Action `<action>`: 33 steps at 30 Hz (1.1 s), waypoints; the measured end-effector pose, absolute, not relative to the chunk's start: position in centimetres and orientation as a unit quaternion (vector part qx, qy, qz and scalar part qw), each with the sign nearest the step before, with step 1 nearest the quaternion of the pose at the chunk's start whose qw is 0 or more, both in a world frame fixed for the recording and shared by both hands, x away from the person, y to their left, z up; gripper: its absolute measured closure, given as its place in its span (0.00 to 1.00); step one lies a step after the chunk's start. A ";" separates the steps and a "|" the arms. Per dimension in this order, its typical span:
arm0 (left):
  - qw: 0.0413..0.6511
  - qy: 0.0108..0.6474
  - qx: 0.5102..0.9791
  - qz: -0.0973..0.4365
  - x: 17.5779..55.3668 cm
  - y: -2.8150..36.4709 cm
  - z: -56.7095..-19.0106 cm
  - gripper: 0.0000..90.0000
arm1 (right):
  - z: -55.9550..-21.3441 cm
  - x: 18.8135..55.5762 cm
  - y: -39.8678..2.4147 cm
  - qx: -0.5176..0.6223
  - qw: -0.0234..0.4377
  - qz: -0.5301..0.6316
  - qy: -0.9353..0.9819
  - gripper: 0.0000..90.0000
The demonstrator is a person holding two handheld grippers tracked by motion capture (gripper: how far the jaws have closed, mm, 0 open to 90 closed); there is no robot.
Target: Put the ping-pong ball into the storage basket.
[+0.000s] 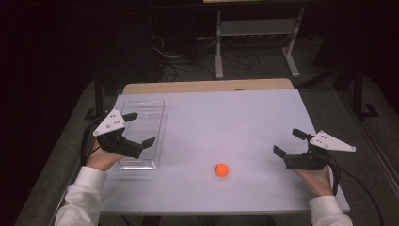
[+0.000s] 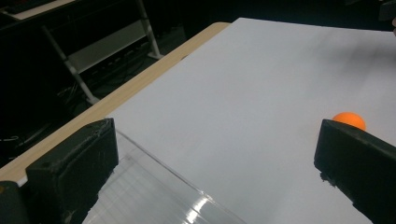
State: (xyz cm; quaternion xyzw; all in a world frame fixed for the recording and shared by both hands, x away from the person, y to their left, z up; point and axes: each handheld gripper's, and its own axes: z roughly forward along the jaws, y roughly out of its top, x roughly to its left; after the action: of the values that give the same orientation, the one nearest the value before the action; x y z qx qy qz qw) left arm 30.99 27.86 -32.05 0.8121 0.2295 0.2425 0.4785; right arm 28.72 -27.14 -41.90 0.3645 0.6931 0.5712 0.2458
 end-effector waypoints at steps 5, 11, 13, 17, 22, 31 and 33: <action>0.474 0.218 0.819 0.239 31.3 27.0 -31.6 0.00 | -41.9 28.7 -27.1 0.363 0.246 0.571 0.694 0.00; 0.471 0.207 0.825 0.235 31.7 26.0 -31.1 0.00 | -41.9 28.7 -27.1 0.363 0.246 0.571 0.694 0.00; 0.468 0.203 0.828 0.234 31.7 25.7 -31.0 0.00 | -41.9 28.7 -27.1 0.361 0.246 0.571 0.695 0.00; 0.466 0.198 0.831 0.230 31.9 25.2 -31.0 0.00 | -41.9 28.7 -27.1 0.361 0.245 0.571 0.695 0.00; 0.464 0.194 0.835 0.226 32.1 24.6 -31.0 0.00 | -41.9 28.7 -27.1 0.361 0.246 0.571 0.695 0.00; 0.458 0.180 0.842 0.221 32.4 23.5 -30.7 0.00 | -41.9 28.7 -27.1 0.360 0.245 0.570 0.696 0.00; 0.456 0.178 0.844 0.220 32.4 23.3 -30.7 0.00 | -41.9 28.7 -27.1 0.360 0.245 0.570 0.697 0.00</action>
State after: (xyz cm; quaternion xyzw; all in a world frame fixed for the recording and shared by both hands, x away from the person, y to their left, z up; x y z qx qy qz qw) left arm 32.40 23.25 -30.72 0.8436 0.1779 0.2198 0.4564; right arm 28.74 -27.06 -41.91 0.3601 0.6966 0.5700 0.2453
